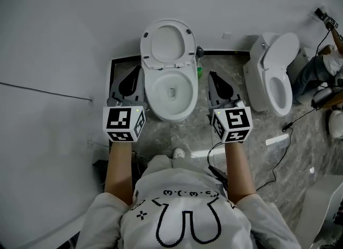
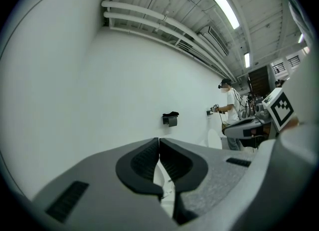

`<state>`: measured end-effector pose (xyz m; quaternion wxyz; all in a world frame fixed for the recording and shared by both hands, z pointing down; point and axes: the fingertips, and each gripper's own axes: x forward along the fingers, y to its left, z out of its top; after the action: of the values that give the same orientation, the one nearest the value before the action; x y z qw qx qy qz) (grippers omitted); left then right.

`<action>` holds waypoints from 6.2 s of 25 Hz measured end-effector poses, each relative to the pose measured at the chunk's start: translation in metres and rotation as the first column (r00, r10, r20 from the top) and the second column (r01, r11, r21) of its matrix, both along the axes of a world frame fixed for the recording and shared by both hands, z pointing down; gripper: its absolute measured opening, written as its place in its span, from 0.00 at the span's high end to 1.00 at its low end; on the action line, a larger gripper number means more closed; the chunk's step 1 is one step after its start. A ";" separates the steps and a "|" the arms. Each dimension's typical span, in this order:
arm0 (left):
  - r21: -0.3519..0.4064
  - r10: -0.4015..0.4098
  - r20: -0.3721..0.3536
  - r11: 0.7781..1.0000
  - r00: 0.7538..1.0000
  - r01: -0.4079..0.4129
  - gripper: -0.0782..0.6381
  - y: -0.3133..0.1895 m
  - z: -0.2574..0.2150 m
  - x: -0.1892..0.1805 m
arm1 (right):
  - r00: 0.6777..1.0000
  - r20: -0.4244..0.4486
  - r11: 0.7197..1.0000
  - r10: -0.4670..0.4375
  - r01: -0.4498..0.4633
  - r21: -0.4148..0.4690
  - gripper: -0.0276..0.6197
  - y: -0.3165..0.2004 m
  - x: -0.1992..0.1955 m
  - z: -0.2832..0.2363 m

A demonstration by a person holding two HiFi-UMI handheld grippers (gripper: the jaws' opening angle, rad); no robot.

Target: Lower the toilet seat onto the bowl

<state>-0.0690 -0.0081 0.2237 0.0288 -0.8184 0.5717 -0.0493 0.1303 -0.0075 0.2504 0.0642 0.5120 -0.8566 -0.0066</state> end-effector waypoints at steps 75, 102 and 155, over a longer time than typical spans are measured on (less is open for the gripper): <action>-0.404 -0.073 0.021 0.912 0.997 0.076 0.57 -0.388 0.215 -0.068 | 0.959 -0.218 0.939 -0.181 0.102 -0.330 0.66 -0.414 -0.064 0.187; -0.509 0.072 0.294 0.856 0.953 0.092 0.76 -0.441 0.298 -0.077 | 0.901 -0.398 0.923 -0.175 0.009 -0.386 0.81 -0.466 -0.065 0.256; -0.576 0.305 0.333 0.815 0.892 -0.064 0.78 -0.368 0.292 -0.065 | 0.917 -0.338 0.907 -0.211 0.054 -0.418 0.83 -0.386 -0.053 0.242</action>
<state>-0.1344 -0.3764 0.5158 -0.0840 -0.8152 0.4298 -0.3791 0.0777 -0.3930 0.4929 0.3295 0.4165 -0.8447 0.0662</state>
